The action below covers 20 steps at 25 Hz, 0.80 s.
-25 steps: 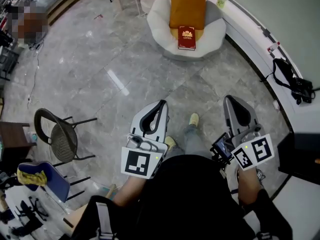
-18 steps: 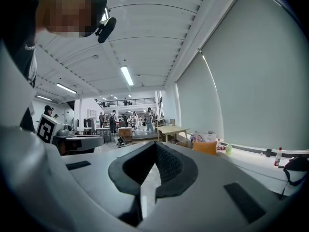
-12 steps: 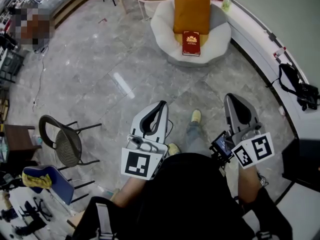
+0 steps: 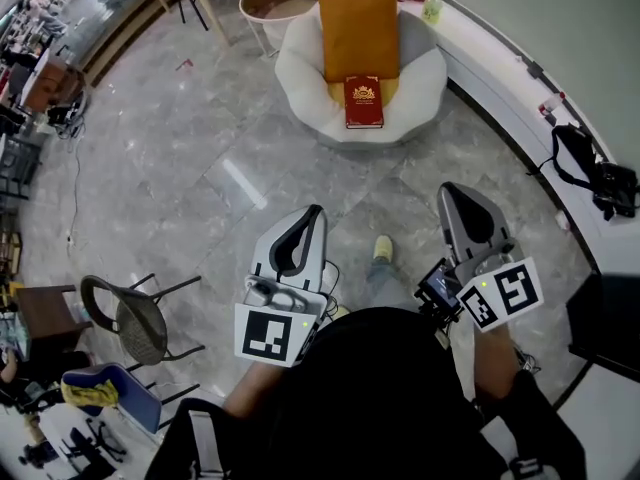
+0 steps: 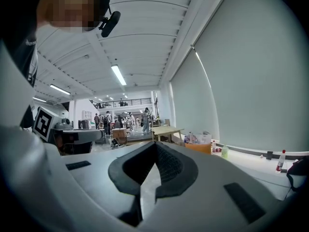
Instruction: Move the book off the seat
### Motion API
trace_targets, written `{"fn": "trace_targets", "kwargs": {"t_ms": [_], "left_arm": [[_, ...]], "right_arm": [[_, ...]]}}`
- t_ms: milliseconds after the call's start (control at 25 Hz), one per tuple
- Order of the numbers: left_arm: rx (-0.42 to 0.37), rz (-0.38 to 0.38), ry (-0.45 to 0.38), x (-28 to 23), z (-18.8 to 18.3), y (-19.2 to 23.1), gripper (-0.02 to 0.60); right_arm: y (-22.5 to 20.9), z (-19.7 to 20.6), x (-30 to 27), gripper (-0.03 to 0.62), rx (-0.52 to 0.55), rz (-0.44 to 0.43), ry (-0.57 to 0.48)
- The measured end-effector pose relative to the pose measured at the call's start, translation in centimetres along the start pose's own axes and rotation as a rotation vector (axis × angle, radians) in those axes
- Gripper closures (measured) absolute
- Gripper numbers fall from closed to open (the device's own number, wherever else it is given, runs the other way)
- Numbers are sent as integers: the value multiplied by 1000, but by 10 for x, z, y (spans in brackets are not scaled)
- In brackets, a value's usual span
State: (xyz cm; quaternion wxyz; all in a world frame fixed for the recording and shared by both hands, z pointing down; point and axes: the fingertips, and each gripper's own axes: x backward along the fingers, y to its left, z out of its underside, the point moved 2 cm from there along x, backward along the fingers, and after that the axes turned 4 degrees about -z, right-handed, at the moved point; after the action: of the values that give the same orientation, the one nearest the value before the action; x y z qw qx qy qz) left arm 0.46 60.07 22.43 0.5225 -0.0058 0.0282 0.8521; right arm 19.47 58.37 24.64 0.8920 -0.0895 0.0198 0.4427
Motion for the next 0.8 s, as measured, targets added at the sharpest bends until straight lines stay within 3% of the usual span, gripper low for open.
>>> {"fn": "trace_targets", "kwargs": {"t_ms": [440,800], "left_arm": [[-36,-19,15,-108,-18,-7,569],[-65,-16,-26,-163,-32,-17,569]], "right_arm": [[-100,-18,-41,582,-45,-31,-20],[-152,-31,-65,582,-49,-65,-49]]}}
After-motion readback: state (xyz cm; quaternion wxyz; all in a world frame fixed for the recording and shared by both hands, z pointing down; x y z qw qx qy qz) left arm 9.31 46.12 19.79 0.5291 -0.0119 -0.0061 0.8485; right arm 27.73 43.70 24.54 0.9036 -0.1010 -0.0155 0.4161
